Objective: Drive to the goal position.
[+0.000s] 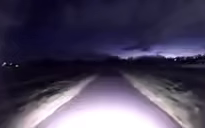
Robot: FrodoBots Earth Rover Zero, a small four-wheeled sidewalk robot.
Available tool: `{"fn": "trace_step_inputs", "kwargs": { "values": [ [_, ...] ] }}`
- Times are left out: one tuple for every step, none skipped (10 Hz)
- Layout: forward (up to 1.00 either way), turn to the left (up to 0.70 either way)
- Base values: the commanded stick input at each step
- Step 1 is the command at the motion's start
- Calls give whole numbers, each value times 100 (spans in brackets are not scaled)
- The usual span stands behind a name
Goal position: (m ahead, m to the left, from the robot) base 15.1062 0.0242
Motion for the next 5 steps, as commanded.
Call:
{"fn": "trace_step_inputs", "kwargs": {
  "values": [
    [85, 0],
    [85, 0],
    [85, 0],
    [85, 0],
    [85, 0]
  ]
}}
